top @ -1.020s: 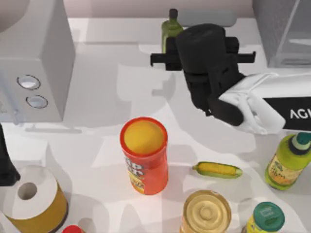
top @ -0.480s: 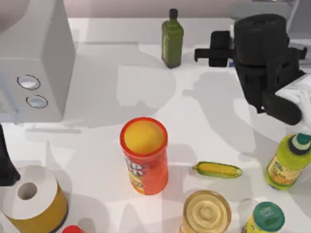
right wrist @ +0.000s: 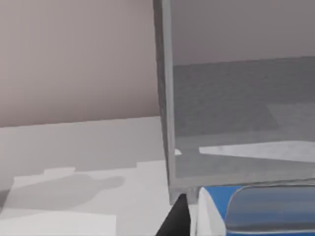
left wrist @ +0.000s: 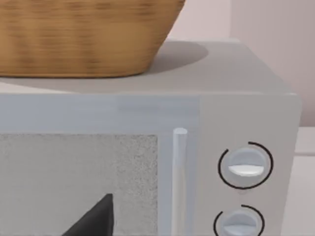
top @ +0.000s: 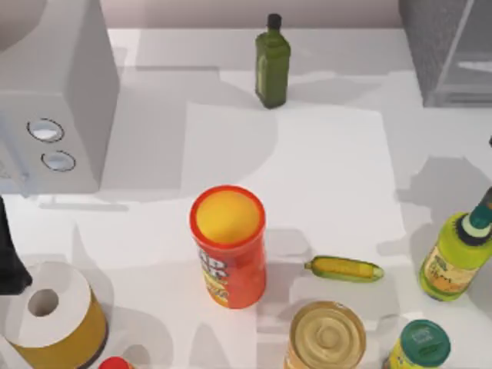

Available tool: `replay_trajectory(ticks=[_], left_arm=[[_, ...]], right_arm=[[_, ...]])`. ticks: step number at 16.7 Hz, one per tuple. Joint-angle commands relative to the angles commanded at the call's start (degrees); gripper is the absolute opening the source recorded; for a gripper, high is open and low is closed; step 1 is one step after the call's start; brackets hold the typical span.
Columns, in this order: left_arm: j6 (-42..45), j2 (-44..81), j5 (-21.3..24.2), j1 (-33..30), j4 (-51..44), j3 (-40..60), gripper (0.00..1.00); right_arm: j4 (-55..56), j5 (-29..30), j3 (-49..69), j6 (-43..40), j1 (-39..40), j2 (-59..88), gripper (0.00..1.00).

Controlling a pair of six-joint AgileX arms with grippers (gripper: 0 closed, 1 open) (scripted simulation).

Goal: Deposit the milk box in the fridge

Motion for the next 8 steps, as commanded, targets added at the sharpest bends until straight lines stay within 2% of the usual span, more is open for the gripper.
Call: replay_trajectory(ticks=[4, 8], left_arm=[[0.00, 0.00, 0.00, 0.00, 0.00, 0.00, 1.00], [0.00, 0.00, 0.00, 0.00, 0.00, 0.00, 1.00]], right_arm=[[-3.84, -8.61, -13.09, -3.58, -7.46, -24.72, 0.00], [-6.46, -16.11, -23.62, -6.53, -13.77, -42.46, 0.00]])
